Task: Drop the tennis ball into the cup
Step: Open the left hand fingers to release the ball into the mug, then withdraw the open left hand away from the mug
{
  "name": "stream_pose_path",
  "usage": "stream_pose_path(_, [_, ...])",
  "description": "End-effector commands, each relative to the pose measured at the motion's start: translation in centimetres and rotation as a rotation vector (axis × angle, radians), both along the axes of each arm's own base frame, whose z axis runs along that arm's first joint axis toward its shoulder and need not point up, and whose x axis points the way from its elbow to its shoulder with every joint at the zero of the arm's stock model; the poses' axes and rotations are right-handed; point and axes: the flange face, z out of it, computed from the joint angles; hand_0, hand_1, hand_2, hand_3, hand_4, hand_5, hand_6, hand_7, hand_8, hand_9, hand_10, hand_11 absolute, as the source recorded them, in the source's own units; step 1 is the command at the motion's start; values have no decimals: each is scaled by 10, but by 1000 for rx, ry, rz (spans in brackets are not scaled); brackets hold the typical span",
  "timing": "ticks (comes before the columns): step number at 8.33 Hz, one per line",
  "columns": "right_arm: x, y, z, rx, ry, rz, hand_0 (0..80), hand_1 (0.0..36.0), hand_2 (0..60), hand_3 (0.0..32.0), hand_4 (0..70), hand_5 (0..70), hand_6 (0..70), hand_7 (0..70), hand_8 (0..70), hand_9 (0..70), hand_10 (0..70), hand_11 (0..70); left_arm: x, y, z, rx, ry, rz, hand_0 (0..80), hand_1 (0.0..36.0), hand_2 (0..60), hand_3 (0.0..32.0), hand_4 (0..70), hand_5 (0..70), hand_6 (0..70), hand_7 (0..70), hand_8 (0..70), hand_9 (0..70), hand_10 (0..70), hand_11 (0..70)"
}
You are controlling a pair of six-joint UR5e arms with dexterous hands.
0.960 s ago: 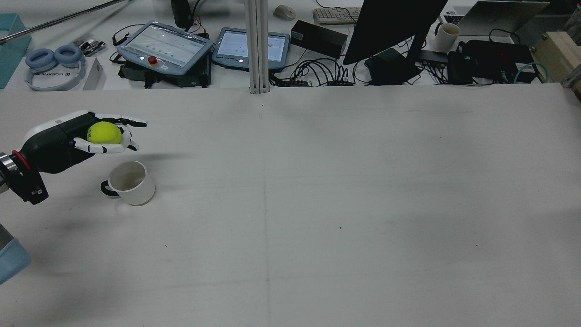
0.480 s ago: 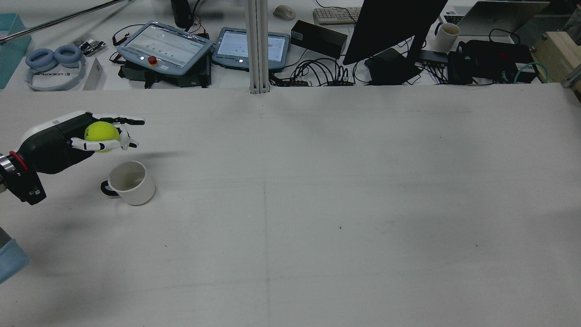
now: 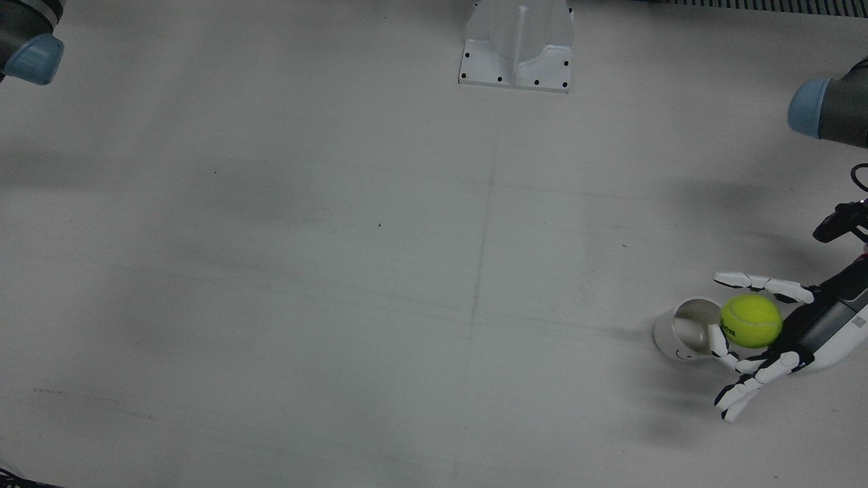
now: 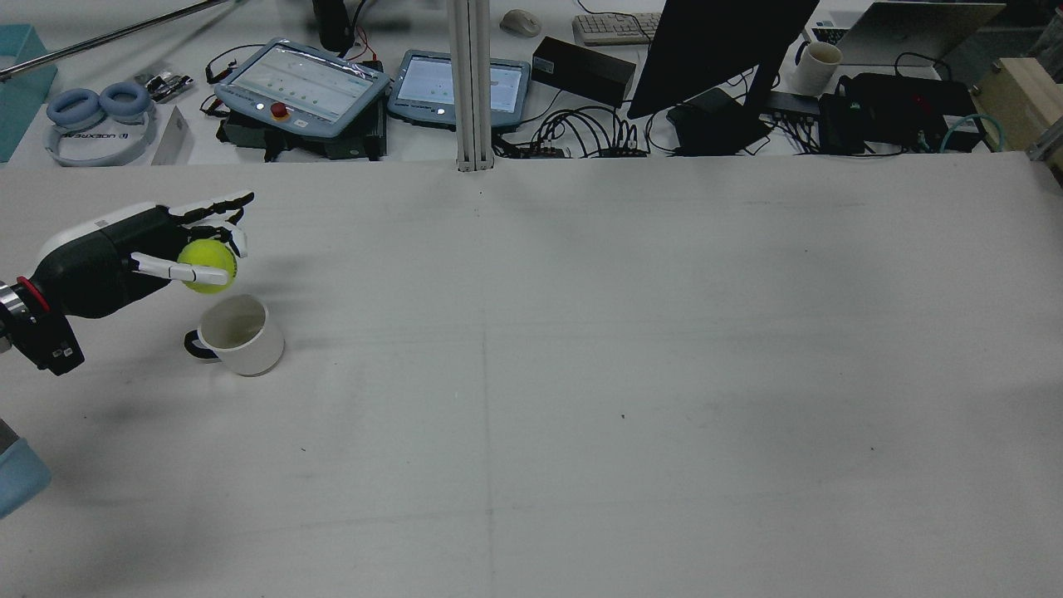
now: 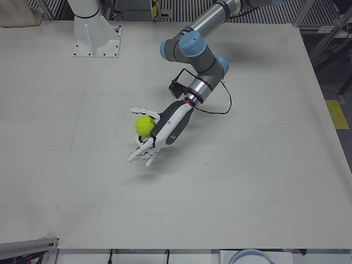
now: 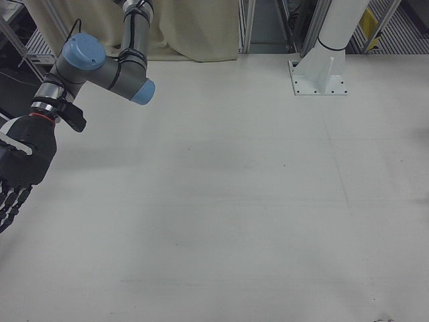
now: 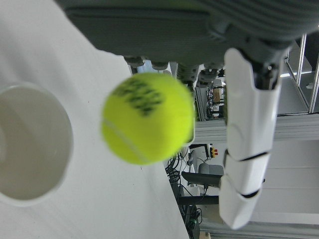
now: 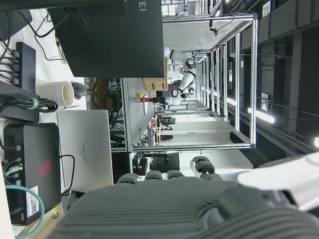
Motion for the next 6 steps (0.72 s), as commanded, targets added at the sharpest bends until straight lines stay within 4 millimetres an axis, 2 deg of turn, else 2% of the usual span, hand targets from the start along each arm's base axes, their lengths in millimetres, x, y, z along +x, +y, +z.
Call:
stream_pose_path(1, [0,0,0,0,0,0,0,0,0,0,0,0,0,0,0,0,0,0,0,1,1,0,0,1,558,268,109,0,111,32,16,166,0,19,0,0])
stream_pose_path(2, [0,0,0,0,0,0,0,0,0,0,0,0,0,0,0,0,0,0,-1,0,1,0,0,0,553,267,115,0,114,28,12,172,0,20,0,0])
stream_pose_path(3, [0,0,0,0,0,0,0,0,0,0,0,0,0,0,0,0,0,0,-1,0,-1,2,2,3,548,254,148,0,117,58,141,144,22,14,0,0])
stream_pose_path(4, [0,0,0,0,0,0,0,0,0,0,0,0,0,0,0,0,0,0,-5,-3,-8,6,18,-4,542,271,145,0,108,16,0,199,0,25,0,0])
stream_pose_path(5, [0,0,0,0,0,0,0,0,0,0,0,0,0,0,0,0,0,0,-46,-22,-13,1,31,-81,527,267,186,0,56,21,7,184,0,22,0,0])
stream_pose_path(6, [0,0,0,0,0,0,0,0,0,0,0,0,0,0,0,0,0,0,-87,-50,-30,-7,17,-170,528,266,186,0,57,25,13,195,0,25,0,0])
